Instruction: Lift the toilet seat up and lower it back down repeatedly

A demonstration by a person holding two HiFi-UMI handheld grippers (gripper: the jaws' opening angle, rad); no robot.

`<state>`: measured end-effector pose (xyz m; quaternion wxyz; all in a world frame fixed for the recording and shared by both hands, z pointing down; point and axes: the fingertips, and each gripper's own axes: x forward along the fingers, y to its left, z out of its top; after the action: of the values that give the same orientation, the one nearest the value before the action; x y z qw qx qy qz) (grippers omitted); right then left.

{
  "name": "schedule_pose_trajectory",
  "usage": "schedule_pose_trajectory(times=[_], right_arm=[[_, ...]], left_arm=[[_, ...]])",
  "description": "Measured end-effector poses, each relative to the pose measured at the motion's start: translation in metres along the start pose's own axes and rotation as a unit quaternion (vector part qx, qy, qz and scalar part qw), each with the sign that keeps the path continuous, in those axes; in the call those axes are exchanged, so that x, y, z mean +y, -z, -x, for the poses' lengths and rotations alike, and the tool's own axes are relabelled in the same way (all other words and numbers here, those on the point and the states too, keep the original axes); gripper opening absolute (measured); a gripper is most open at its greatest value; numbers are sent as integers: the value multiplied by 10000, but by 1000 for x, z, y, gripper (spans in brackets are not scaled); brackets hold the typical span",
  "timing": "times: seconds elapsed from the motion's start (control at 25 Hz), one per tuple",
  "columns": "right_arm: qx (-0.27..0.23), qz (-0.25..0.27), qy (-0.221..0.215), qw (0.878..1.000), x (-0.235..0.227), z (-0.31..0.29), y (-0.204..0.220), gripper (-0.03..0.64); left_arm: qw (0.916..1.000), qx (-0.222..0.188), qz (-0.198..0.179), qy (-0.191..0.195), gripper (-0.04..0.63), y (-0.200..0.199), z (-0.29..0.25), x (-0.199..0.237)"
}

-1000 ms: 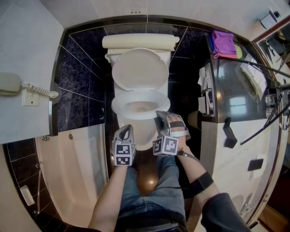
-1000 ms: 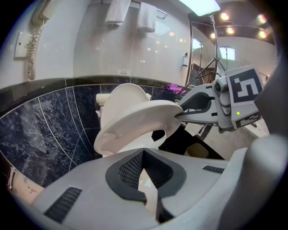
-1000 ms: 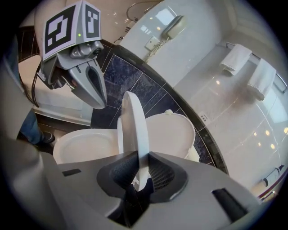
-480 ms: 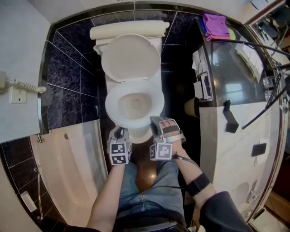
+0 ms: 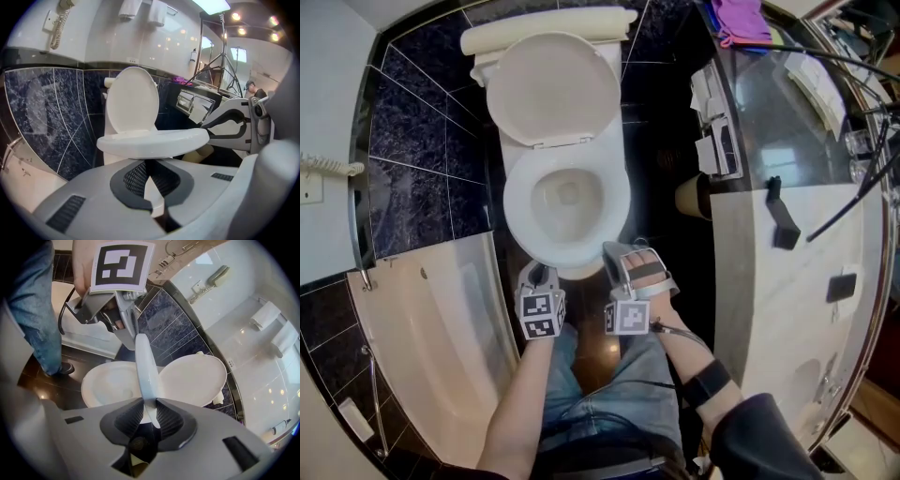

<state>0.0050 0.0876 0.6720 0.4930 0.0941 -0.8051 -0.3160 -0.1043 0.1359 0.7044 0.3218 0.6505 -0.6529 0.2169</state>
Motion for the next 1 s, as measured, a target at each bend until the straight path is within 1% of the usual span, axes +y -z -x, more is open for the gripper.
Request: schedule_pose_trajectory(times=[0.08, 0.16, 0.32, 0.56, 0.64, 0.8, 1.0], right_arm=[[-20, -50, -63, 10000, 14, 6, 4, 91], [-19, -103, -89, 9999, 26, 12, 11, 17], [159, -484, 16, 9987, 36, 13, 32, 17], [494, -1142, 206, 9920, 38, -7, 68, 17], [547, -1270, 210, 9902, 42, -16, 75, 17], [598, -1423, 222, 9878, 50, -35, 85, 17], [618, -1641, 266, 9841, 55, -54, 92, 17]], left_arm=[[10000, 64, 63, -7, 0, 11, -2, -2], [9997, 197, 108, 25, 0, 23, -2, -7], [9991, 402, 44, 155, 0, 49, -9, -16], [9972, 700, -171, 199, 0, 104, -29, -18], [9965, 791, -179, 211, 0, 122, -37, -18], [9948, 990, -78, 240, 0, 158, -54, -18], [9913, 1242, -208, 386, 0, 193, -74, -20]])
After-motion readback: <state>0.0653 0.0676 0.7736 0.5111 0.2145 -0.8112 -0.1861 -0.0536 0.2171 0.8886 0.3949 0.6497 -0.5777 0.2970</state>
